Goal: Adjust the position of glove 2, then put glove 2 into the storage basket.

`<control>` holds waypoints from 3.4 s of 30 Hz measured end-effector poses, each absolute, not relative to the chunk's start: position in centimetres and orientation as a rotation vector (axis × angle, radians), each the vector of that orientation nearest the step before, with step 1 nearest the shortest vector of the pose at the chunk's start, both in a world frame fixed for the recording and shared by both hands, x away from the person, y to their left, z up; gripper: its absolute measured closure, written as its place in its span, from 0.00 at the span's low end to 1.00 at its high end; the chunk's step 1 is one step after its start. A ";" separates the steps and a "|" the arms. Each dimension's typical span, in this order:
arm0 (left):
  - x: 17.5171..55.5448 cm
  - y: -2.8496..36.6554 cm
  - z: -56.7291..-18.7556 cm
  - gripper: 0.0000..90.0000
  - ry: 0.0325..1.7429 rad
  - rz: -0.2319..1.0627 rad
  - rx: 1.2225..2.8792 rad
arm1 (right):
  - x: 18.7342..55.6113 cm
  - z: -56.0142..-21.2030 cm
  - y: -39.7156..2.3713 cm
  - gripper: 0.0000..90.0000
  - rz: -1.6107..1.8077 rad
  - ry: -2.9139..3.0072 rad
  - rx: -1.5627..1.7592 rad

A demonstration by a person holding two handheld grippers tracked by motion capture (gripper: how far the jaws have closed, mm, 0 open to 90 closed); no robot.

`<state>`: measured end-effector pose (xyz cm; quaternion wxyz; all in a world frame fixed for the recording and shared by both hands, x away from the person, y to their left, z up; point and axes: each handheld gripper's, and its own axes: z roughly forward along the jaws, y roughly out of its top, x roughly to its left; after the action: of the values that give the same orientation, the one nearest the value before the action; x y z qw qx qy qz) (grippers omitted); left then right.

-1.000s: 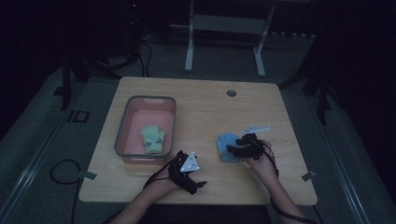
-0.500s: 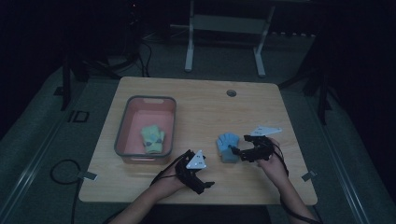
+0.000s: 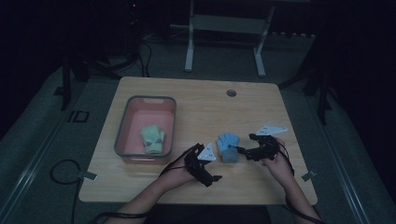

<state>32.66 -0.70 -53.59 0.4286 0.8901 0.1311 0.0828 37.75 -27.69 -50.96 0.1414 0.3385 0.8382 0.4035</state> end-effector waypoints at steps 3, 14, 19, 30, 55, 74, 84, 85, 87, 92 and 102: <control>33.4 -1.3 -53.4 0.05 0.333 0.211 2.211 | 37.9 -50.8 -28.0 0.15 1.196 2.421 1.008; 34.4 -3.1 -52.7 0.05 0.281 0.221 2.224 | 38.8 -50.6 -28.2 0.16 1.226 2.437 1.004; 34.7 -3.6 -52.3 0.05 0.255 0.236 2.223 | 39.2 -50.9 -28.9 0.25 1.233 2.440 1.013; 35.0 -4.2 -51.9 0.14 0.191 0.295 2.213 | 40.8 -51.2 -29.6 0.38 1.216 2.430 1.029; 35.9 -6.6 -54.7 0.44 0.071 0.420 2.334 | 43.9 -53.4 -27.1 0.41 1.182 2.484 1.128; 37.6 -6.9 -54.9 0.80 0.112 0.358 2.388 | 44.5 -54.0 -26.9 0.44 1.177 2.499 1.198; 37.5 -7.1 -54.9 0.82 0.098 0.361 2.410 | 44.8 -55.1 -26.3 0.38 1.112 2.511 1.205; 37.5 -7.1 -54.9 0.82 0.098 0.361 2.410 | 44.7 -55.1 -26.3 0.38 1.102 2.513 1.200; 37.5 -7.0 -54.9 0.82 0.097 0.361 2.410 | 44.5 -55.2 -26.4 0.38 1.104 2.505 1.199; 37.7 -7.0 -54.9 0.82 0.092 0.354 2.414 | 43.8 -55.3 -25.9 0.38 1.089 2.510 1.163; 38.1 -6.9 -54.9 0.83 0.091 0.315 2.420 | 43.5 -55.4 -25.1 0.58 1.135 2.563 1.115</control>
<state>38.07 -6.93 -54.87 0.3424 0.9310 0.0350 0.1213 43.48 -25.08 -55.35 0.0623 0.3690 0.8479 0.3754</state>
